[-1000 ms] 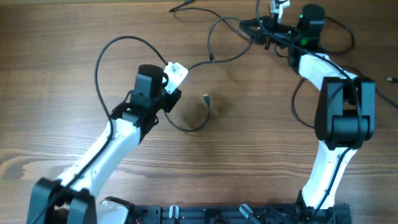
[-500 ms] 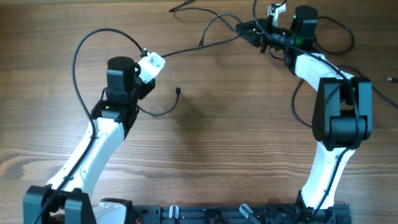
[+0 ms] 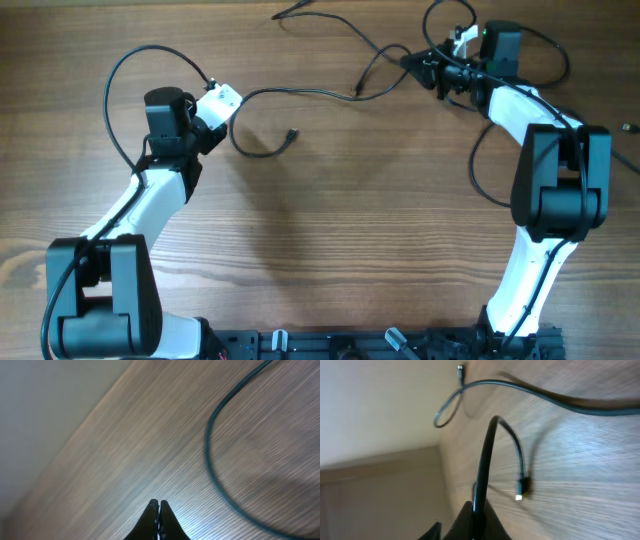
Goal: Untangle cables
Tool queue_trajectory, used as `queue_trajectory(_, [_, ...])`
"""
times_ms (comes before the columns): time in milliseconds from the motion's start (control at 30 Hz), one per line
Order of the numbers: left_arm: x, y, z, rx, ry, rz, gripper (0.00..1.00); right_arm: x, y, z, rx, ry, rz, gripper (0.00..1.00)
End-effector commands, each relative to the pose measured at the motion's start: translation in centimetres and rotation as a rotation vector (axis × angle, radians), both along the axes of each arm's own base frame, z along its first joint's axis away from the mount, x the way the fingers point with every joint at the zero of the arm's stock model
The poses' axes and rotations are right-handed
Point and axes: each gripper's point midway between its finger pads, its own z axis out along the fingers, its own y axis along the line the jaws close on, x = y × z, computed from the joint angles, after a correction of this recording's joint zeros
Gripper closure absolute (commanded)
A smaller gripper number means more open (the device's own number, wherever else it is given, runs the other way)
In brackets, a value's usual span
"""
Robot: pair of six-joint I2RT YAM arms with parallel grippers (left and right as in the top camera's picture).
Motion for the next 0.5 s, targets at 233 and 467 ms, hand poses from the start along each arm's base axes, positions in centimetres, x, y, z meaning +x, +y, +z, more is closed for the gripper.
queue_trajectory(233, [-0.9,-3.4,-0.6,-0.184,0.051,-0.092,0.96,0.0,-1.3,1.6,-0.123,-0.085,-0.006,0.96])
queue_trajectory(467, [-1.8,-9.1,-0.6,-0.196,0.069,-0.218,0.96,-0.8,-9.8,7.1,-0.181,-0.151,-0.139,0.96])
